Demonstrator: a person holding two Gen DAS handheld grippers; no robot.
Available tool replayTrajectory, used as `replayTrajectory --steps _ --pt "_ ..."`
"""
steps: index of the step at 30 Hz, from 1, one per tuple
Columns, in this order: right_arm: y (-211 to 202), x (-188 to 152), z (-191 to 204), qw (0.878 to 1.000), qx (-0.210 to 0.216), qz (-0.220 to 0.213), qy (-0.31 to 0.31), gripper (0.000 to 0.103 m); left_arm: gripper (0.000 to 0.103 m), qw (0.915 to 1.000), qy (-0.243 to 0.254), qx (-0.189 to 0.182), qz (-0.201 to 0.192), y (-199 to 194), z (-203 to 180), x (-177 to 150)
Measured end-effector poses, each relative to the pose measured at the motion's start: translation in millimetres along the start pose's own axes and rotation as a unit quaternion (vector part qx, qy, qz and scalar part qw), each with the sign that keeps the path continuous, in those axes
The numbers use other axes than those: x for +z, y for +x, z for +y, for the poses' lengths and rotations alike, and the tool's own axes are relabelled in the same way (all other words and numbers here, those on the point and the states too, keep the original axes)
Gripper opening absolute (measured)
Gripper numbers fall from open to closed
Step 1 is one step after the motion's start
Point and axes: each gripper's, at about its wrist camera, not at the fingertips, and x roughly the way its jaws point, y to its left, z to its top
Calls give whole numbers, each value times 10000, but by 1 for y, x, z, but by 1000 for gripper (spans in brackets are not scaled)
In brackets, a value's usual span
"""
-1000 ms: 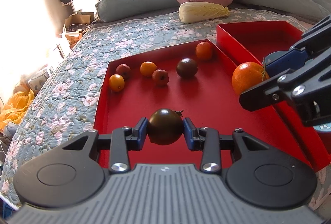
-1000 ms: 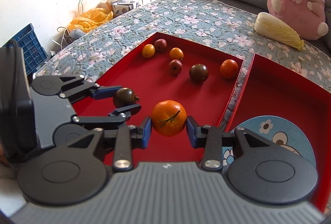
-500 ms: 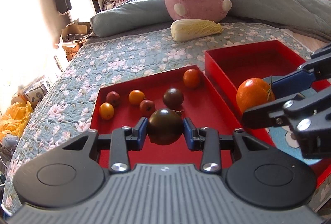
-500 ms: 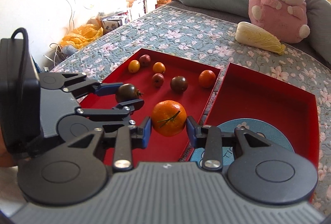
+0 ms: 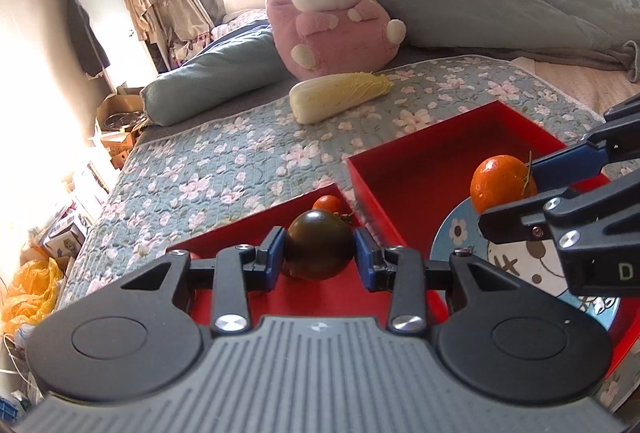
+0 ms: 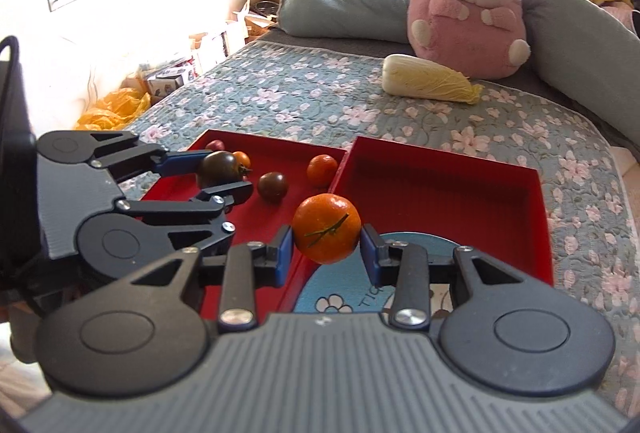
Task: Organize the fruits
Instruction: 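Lift both fruits and carry them over the blue tiger plate in the second tray, then lower both fruits onto the blue plate and open both tools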
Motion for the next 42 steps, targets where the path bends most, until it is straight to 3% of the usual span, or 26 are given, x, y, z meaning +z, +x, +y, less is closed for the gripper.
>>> replayTrajectory --steps 11,23,28,36,42 --pt "-1 -15 -37 9981 -542 256 134 40 43 9992 1 -392 -42 17 -49 33" --pt "14 -41 -69 9905 -961 961 232 40 43 9932 459 -1037 253 51 -88 10" --pt "19 -49 -78 9867 -1110 1142 339 40 43 9877 928 -1198 396 61 -108 -5" --pt "32 -57 -78 9832 -1164 1382 276 40 43 9856 1009 -1217 598 79 -123 -12" --pt "38 -62 -81 9809 -1187 1528 192 40 44 9882 964 -1002 649 87 -127 -12"
